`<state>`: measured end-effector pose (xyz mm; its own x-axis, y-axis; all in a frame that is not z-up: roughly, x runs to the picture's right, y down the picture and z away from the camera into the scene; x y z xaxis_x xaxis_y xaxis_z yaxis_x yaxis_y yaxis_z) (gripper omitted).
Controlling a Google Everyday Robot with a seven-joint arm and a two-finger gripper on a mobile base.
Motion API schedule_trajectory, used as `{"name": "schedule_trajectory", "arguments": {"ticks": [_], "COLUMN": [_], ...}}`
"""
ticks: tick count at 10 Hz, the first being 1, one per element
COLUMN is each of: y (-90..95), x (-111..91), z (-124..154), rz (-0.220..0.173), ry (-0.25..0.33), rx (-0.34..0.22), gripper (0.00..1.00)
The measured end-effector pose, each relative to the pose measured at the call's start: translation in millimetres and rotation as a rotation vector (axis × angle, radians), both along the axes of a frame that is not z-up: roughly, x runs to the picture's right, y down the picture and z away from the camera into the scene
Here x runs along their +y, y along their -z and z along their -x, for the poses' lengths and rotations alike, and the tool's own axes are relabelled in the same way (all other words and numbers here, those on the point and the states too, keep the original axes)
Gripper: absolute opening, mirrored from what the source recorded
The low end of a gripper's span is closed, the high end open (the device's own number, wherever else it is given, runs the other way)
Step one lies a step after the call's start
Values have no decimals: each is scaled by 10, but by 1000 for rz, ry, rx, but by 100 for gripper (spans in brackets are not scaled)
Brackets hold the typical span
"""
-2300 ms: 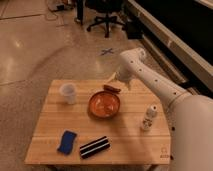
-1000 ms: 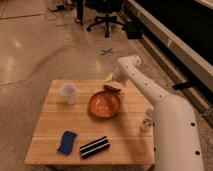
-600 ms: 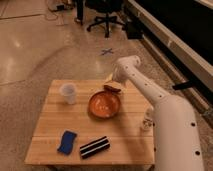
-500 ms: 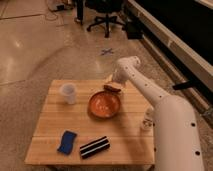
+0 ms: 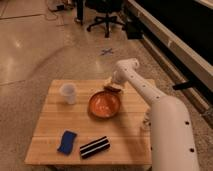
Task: Place the pepper in the ceramic cup
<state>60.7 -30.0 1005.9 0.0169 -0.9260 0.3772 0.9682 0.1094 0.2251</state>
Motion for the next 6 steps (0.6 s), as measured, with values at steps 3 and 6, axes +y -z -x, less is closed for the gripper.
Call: {"name": "schedule_trajectory", "arguments": {"ticks": [3, 6], "y": [-100, -157], "x": [-21, 57], "z": [83, 213], "rz": [-12, 0], "ry": [38, 82], "rx": [-30, -74], "gripper": [80, 80]}}
